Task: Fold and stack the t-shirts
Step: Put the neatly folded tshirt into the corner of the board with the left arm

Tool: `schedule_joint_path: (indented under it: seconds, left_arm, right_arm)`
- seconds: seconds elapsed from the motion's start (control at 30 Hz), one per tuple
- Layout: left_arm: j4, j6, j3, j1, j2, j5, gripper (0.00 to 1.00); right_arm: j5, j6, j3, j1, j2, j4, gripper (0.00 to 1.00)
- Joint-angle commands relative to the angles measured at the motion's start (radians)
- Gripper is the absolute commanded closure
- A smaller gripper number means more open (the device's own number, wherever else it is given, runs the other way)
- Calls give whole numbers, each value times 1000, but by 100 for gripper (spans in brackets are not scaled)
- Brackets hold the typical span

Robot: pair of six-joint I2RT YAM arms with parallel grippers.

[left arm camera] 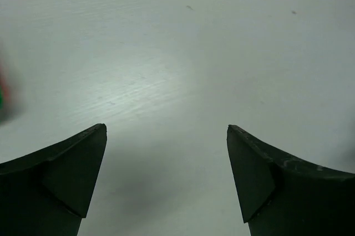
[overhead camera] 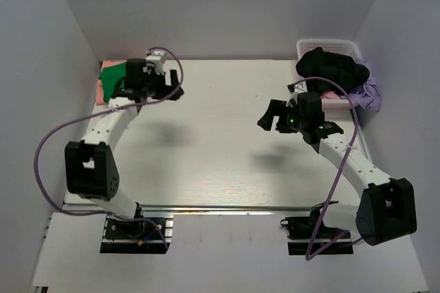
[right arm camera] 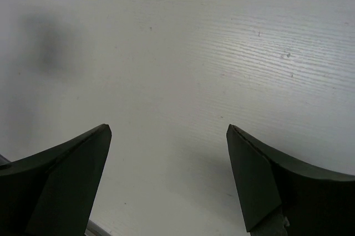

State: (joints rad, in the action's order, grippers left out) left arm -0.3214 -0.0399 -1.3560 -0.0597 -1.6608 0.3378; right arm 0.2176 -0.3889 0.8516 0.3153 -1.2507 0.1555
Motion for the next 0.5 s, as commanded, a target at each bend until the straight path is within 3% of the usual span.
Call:
schedule_joint_path:
  seconds: [0.0, 0.13, 0.3, 0.47]
  left_arm:
    - [71, -103, 197, -105, 192, -103, 1]
    - [122, -187, 360, -262, 338, -258, 1]
    - [30, -206, 351, -397, 349, -393, 1]
    - [30, -215, 342, -456, 340, -448, 1]
  right_arm:
    - [-26, 7, -51, -1, 69, -40, 10]
    - [-89, 5, -120, 1, 138, -45, 10]
    - [-123, 15, -199, -1, 207, -68, 10]
    - [-130, 10, -244, -1, 249, -105, 10]
